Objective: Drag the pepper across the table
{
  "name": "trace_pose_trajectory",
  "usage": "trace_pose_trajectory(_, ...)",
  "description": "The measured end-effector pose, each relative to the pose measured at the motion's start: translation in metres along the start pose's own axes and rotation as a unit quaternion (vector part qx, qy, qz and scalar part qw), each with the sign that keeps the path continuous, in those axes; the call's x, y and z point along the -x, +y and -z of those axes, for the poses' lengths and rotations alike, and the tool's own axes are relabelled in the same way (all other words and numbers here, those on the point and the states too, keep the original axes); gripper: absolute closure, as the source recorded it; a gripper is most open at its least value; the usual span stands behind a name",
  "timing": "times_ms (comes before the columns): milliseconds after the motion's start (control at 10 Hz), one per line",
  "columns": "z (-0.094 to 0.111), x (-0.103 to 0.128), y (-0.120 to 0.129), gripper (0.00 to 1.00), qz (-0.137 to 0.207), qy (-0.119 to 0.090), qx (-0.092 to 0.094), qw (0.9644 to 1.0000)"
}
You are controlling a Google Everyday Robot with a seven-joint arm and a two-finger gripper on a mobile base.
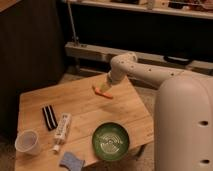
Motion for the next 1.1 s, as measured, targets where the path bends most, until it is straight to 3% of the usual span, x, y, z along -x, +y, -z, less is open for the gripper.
trace_pose_trajectory(200, -0.017, 0.008, -0.005, 0.20, 0.014, 0.007, 0.000, 0.9999)
trace_pose_trajectory(400, -0.037, 0.008, -0.010, 0.20, 0.007, -0.006, 0.030, 0.9995)
trace_pose_trajectory(600, -0.043, 0.012, -0.007, 0.20, 0.003, -0.022, 0.053, 0.9983)
trace_pose_trajectory(1100, -0.065, 0.023, 0.012, 0.20, 0.002, -0.026, 0.083, 0.9962)
